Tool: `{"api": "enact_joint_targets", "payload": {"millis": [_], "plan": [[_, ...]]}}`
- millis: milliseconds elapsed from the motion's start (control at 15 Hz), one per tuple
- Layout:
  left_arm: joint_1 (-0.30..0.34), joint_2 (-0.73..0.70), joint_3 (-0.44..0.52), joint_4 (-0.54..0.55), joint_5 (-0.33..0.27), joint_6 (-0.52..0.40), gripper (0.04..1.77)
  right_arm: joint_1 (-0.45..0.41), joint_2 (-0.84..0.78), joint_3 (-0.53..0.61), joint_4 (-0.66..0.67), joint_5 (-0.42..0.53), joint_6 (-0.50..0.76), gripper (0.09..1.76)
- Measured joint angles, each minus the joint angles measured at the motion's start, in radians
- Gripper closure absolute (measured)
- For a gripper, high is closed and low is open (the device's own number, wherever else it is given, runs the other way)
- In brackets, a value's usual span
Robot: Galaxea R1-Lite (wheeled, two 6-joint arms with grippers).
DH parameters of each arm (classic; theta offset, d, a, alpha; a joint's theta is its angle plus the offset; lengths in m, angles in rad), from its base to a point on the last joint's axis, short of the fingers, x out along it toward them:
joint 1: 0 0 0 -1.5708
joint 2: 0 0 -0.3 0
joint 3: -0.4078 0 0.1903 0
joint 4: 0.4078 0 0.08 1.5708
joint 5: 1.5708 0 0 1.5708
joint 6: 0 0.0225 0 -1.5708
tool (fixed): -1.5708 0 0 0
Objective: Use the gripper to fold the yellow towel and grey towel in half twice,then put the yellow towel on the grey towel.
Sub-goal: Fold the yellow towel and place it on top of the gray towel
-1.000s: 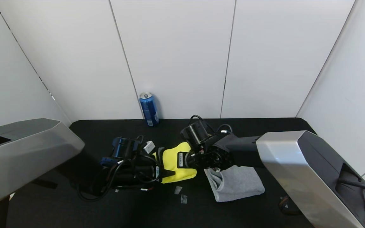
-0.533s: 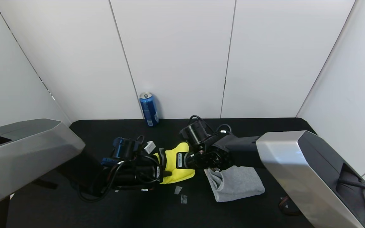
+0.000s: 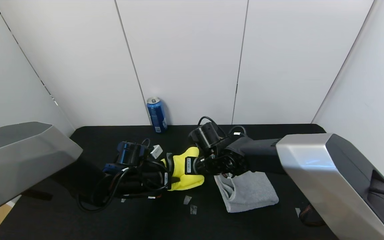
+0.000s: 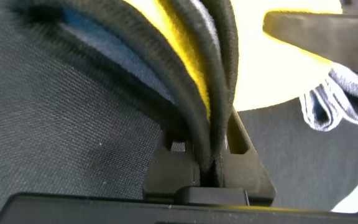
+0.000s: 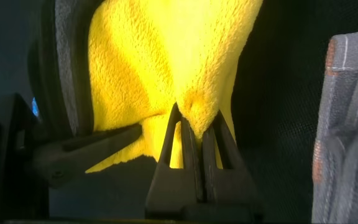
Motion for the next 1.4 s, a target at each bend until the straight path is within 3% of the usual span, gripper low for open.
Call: {"api": "enact_joint_targets", "payload": {"millis": [200, 333, 467, 933, 1133, 1400], "plan": [[-0.014, -0.045, 0.002, 0.040, 0.044, 0.008, 1.61, -0.003, -0.041, 0.002, 0.049, -0.006, 0.000, 1.71], [-0.028, -0.101, -0.006, 0.122, 0.061, 0.012, 1.61, -0.007, -0.074, 0.003, 0.091, -0.005, 0.001, 1.71], [-0.055, -0.162, -0.022, 0.196, 0.118, 0.025, 1.61, -0.012, -0.114, 0.010, 0.125, -0.007, 0.006, 1.71], [-0.263, -0.273, -0.102, 0.378, 0.398, 0.011, 1.61, -0.051, -0.277, 0.171, 0.203, -0.088, 0.002, 1.71], [-0.362, -0.279, -0.167, 0.451, 0.445, -0.037, 1.61, -0.084, -0.352, 0.263, 0.200, -0.089, 0.001, 1.71], [-0.447, -0.264, -0.244, 0.512, 0.478, -0.049, 1.61, -0.124, -0.428, 0.345, 0.195, -0.090, 0.003, 1.71]]}}
